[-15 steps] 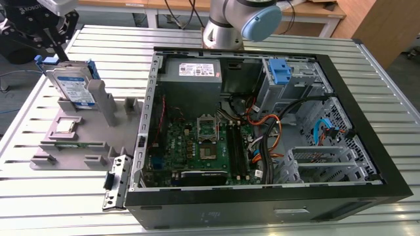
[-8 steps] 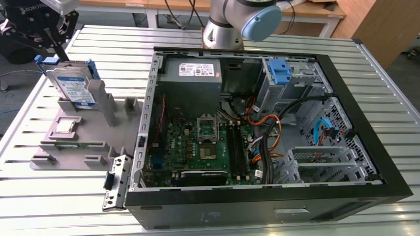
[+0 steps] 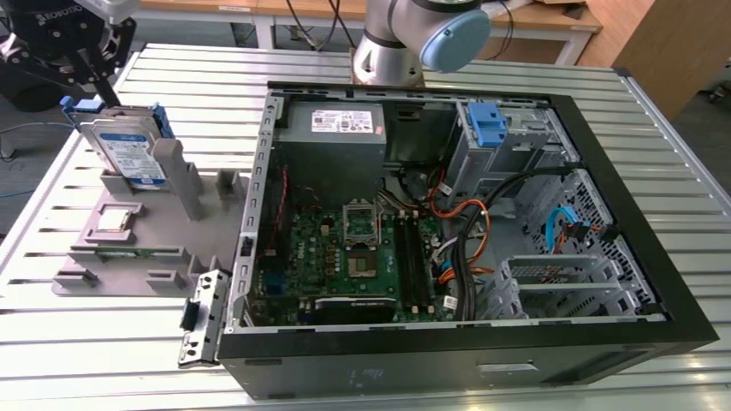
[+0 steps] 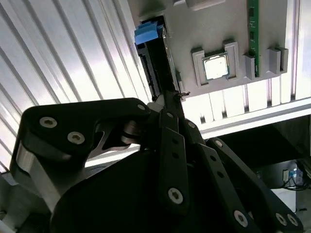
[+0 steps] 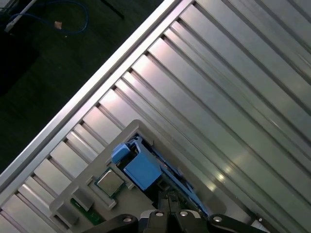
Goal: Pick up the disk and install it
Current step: 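Pick up the disk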
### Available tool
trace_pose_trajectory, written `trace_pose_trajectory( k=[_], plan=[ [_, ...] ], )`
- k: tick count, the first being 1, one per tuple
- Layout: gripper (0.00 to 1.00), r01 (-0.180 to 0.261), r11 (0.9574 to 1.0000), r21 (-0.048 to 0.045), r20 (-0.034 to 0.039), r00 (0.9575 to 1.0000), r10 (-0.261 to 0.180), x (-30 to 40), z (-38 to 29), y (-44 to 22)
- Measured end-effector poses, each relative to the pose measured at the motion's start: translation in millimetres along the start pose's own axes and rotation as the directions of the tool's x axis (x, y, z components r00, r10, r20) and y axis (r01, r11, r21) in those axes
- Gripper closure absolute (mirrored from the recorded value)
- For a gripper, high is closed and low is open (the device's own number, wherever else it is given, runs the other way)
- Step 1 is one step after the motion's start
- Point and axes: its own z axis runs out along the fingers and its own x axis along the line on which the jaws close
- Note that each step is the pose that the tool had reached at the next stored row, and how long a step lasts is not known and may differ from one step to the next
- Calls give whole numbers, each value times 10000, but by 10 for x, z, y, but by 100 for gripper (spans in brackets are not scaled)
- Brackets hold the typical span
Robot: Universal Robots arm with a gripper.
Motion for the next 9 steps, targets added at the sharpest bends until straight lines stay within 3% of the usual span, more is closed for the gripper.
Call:
trace_pose_trajectory(
  k=[4, 9],
  plan=[
    [90, 712, 9975, -24, 4, 9975, -712, 0, 2, 0],
    [90, 1601, 9871, -54, 13, 9871, -1601, 0, 5, 0]
  ],
)
